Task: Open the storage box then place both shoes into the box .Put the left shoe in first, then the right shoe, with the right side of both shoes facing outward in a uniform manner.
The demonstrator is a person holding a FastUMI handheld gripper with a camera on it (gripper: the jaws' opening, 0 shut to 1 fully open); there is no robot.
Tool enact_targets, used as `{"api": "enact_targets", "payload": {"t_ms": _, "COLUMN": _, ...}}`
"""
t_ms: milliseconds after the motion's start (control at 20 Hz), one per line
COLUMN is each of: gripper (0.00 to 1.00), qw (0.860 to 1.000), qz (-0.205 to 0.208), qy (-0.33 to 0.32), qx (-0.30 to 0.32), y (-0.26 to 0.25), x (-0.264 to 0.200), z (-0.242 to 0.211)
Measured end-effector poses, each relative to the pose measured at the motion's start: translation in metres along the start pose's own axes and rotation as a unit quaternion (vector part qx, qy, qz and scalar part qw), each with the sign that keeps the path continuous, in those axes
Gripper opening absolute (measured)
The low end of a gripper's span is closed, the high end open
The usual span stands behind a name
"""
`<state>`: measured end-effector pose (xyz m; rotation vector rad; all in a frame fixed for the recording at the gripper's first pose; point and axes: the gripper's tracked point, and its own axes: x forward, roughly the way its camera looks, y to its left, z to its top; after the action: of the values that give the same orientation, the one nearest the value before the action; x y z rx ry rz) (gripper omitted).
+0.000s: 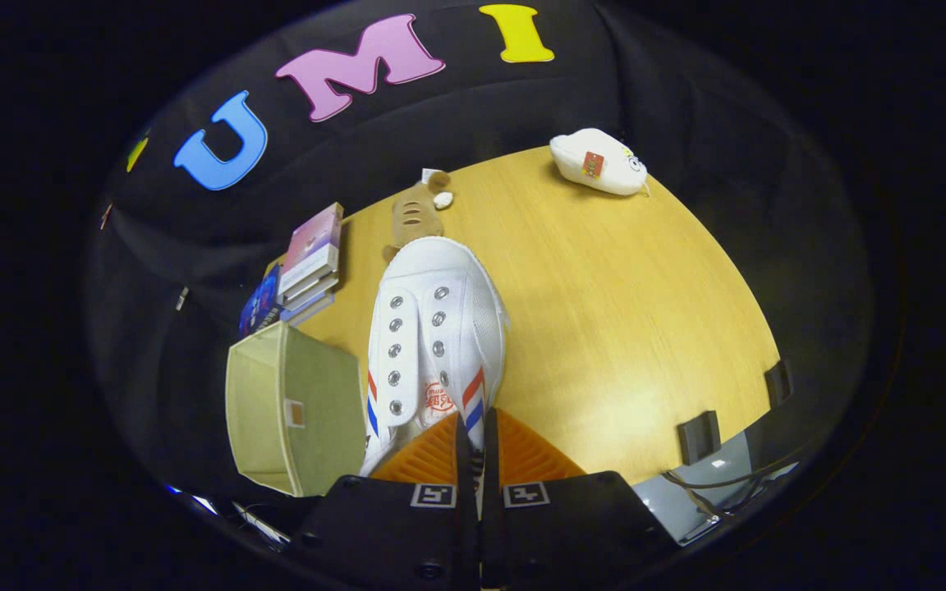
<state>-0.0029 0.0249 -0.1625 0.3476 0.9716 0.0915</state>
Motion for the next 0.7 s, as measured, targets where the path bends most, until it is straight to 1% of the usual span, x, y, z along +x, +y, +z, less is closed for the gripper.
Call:
{"api": "enact_targets", "payload": {"t_ms": 100, "gripper": 0.06, "qw": 1.0, "qz": 0.028, "qy": -0.001, "qx": 0.006, "y": 0.043, "x": -0.004, "z": -0.004}}
{"api": "enact_targets", "payload": {"t_ms": 250, "gripper": 0.06, "qw": 0.998, "qz": 0.061, "qy": 0.014, "qx": 0.007, "y": 0.101, "x": -0.002, "z": -0.019}}
{"api": "enact_targets", "payload": {"t_ms": 500, "gripper": 0.06, "qw": 0.995, "qz": 0.093, "qy": 0.04, "qx": -0.027, "y": 0.177, "x": 0.011, "z": -0.047}}
{"api": "enact_targets", "payload": {"t_ms": 700, "gripper": 0.06, "qw": 0.992, "qz": 0.102, "qy": 0.059, "qx": -0.044, "y": 0.215, "x": 0.028, "z": -0.065}}
